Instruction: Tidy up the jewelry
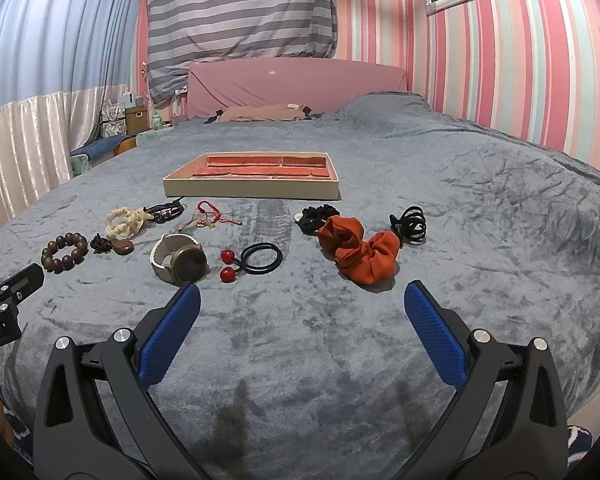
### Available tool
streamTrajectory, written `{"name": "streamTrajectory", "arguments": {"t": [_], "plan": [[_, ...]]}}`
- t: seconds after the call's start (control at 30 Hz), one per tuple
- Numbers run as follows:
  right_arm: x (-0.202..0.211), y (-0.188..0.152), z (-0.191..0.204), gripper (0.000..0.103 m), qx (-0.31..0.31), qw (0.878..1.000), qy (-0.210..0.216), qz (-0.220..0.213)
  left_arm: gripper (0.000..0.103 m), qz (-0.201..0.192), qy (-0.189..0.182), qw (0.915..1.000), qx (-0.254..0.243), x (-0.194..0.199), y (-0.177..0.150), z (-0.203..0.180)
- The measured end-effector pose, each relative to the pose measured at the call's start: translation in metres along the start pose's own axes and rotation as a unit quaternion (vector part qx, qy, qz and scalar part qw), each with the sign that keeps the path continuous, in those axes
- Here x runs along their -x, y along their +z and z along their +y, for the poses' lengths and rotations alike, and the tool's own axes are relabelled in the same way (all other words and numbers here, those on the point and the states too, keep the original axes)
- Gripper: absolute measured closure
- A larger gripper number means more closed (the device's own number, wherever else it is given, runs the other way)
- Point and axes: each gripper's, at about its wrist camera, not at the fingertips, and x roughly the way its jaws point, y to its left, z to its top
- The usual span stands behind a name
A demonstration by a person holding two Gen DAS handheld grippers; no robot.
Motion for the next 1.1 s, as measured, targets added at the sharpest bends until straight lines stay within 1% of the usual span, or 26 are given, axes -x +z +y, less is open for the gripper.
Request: {"name": "streamTrajectory", "arguments": {"t": [1.1], "plan": [[-0.003,-0.0015,-0.0005,0.004,0.002,1.0,-0.002,0.0,0.004,0.0,0.002,1.0,0.004,0.0002,-0.0003,0.005]]}}
